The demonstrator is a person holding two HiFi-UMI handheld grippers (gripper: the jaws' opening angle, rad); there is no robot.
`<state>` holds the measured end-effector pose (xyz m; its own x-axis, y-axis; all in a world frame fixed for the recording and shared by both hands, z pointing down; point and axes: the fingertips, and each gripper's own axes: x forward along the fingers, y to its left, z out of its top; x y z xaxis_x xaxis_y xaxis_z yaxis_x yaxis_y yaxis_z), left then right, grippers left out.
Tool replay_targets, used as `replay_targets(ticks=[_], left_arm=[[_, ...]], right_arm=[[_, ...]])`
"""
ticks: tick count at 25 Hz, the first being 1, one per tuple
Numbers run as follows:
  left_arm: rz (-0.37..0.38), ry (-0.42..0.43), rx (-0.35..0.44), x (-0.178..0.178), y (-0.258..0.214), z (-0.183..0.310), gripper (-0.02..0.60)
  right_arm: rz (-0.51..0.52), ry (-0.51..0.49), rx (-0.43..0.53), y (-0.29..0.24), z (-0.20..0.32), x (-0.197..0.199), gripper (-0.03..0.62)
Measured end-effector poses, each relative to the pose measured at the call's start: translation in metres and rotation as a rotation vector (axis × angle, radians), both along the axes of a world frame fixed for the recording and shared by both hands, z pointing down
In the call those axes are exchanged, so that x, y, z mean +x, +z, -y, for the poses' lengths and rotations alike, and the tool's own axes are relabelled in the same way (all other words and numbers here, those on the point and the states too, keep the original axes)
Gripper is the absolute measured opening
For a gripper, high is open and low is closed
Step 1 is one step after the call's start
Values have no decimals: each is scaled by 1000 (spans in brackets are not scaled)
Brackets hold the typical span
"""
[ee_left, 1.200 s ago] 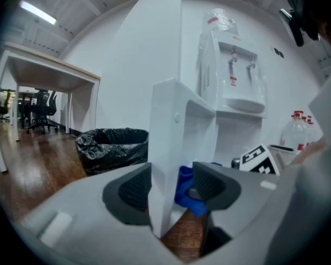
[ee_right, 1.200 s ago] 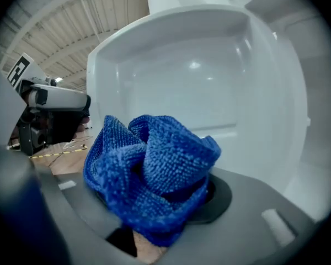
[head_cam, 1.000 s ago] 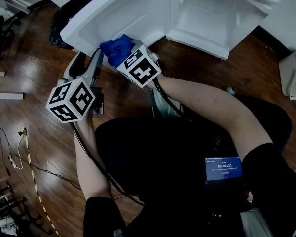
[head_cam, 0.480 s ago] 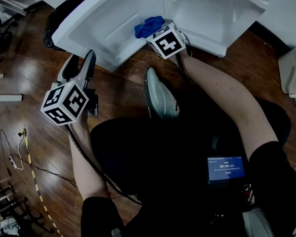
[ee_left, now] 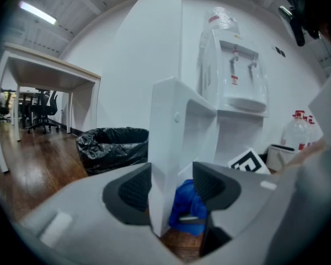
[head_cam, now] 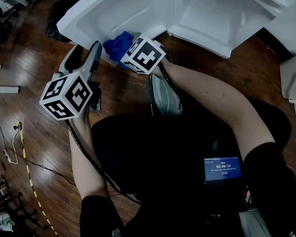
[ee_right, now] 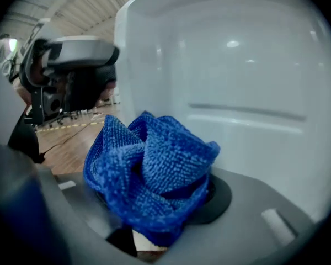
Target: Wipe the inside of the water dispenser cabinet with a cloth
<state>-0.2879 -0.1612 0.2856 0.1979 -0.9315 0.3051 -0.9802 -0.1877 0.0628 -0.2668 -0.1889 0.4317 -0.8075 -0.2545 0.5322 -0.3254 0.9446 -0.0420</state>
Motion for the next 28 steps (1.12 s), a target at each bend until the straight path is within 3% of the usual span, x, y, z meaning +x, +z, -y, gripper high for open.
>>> replay_targets(ticks=[3,5,11,17,24,28], left_arm=[[2,-2,1,-1,1,2,233],[-1,-4,2,-2,0,3,233],[6,-10,2,-1,1,3,233],[14,-10,6,-2,1,4,233],[8,-2,4,1,3,2,232],[6,6,2,0,2,0,232]], right_arm=[[-113,-75,98,1,-10,-16,216],[-196,-85,107,14,-1,-9,216],[-332,-19,105,49,48,41,216],[-347,206,94,55,94,112,216],[-398,425,1,86,99,186,216],[-331,514,-65,82,98,215,216]])
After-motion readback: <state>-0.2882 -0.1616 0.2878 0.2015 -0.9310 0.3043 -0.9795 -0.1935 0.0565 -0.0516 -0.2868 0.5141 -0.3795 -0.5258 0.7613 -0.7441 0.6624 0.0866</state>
